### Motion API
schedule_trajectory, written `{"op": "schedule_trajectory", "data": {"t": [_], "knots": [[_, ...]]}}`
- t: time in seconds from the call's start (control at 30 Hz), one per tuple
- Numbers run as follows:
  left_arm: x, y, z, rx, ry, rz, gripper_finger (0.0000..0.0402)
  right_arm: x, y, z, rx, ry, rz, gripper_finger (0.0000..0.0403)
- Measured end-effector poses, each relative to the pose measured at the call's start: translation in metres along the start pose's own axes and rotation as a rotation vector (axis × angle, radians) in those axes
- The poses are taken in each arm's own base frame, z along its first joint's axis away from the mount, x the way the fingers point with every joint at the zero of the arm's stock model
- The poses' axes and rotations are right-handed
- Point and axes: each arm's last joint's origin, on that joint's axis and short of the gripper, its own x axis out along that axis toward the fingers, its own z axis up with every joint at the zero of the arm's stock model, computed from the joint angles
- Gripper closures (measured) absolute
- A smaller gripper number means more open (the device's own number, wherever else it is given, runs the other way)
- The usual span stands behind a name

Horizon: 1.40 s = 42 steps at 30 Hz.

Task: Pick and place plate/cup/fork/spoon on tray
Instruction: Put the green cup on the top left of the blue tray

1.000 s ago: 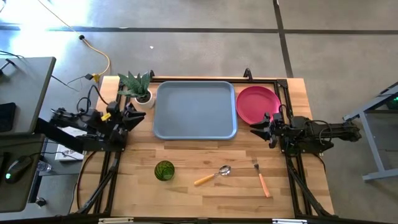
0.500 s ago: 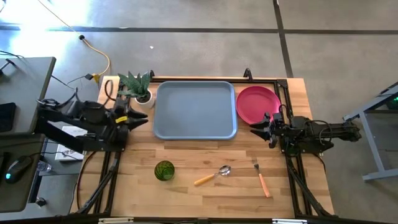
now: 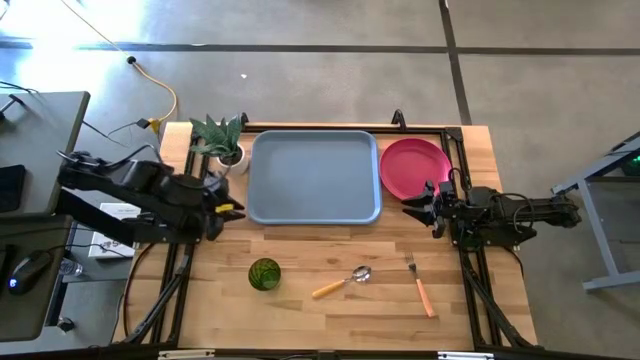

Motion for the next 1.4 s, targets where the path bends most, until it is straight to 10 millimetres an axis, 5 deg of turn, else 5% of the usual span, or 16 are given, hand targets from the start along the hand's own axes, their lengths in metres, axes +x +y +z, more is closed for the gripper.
{"op": "schedule_trajectory", "data": {"t": [0.8, 1.4], "knots": [[0.072, -0.042, -0.017, -0.057, 0.346, 0.013, 0.0296, 0.000, 0.000, 0.000, 0.025, -0.001, -0.002, 0.0263], [0.102, -0.066, -0.033, -0.053, 0.417, 0.025, 0.0296, 0.000, 0.000, 0.000, 0.021, -0.001, -0.002, 0.0263]]}}
